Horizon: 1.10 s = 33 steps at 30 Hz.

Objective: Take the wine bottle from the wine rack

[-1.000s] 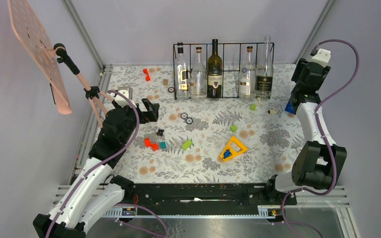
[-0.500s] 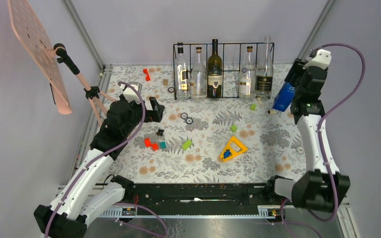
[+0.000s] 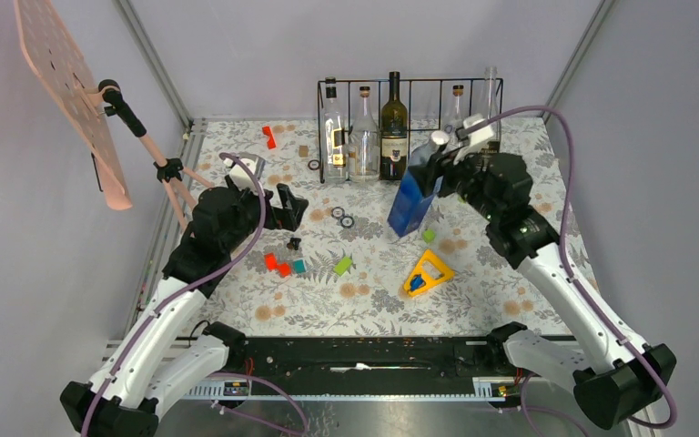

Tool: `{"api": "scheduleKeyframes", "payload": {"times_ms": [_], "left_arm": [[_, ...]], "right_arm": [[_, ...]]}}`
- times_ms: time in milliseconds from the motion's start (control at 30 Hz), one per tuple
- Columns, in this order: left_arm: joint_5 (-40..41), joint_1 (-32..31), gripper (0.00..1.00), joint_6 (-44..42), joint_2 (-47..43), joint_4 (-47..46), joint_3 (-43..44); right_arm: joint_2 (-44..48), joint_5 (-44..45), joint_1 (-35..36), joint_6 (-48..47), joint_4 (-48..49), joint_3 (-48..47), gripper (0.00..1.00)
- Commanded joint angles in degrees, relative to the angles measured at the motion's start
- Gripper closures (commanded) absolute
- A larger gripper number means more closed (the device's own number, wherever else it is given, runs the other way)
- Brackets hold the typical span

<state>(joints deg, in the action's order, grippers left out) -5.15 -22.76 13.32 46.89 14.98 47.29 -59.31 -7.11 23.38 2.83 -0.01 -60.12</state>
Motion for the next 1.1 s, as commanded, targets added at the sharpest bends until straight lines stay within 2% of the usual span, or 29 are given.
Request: {"api": "scheduleKeyframes", "payload": {"times_ms": [0, 167, 333, 367, 433, 567, 633, 667, 833, 1067], "left_arm": [[-3.05, 0.09, 0.01, 0.26, -2.35, -6.24, -0.96], [-6.35, 0.09, 0.01, 1.03, -2.86, -7.33, -2.06], [-9.0, 0.09, 0.01, 1.35, -3.13, -8.25, -3.14], [-9.55, 0.09, 0.01, 1.36, -2.94, -7.92, -3.03], [-11.03, 0.09, 0.01, 1.44, -2.55, -7.3, -2.74], [-12.65, 0.09, 0.01, 1.44, -2.33, -7.51, -2.9], [-13.19, 0.04, 0.01, 1.61, -2.53, -7.82, -2.95], [-13.47, 0.01, 0.01, 1.57, -2.63, -8.05, -2.99], [-15.29, -0.07, 0.01, 1.27, -2.67, -8.56, -3.19], [-17.6, -1.8, 0.01, 0.22, -3.09, -9.2, -3.08]], "right_arm": [[2.61, -7.43, 6.05, 2.85, 13.75, 3.45, 1.0], [1.1, -4.91, 15.17, -1.67, 16.18, 7.65, 1.0], [0.85, -1.25, 20.23, -5.68, 21.06, 12.91, 1.0], [0.82, -0.45, 21.12, -6.72, 21.27, 13.58, 0.98], [0.9, 0.65, 22.65, -8.91, 21.45, 14.87, 0.83], [1.4, 1.37, 23.72, -9.67, 23.04, 17.89, 0.61], [1.83, 1.52, 23.8, -9.42, 22.82, 18.97, 0.28], [2.12, 1.61, 23.82, -9.3, 22.59, 19.25, 0.23], [4.43, 2.85, 23.82, -9.09, 20.59, 19.74, 0.08], [8.2, 2.77, 23.82, -7.88, 12.42, 17.51, 0.01]]}}
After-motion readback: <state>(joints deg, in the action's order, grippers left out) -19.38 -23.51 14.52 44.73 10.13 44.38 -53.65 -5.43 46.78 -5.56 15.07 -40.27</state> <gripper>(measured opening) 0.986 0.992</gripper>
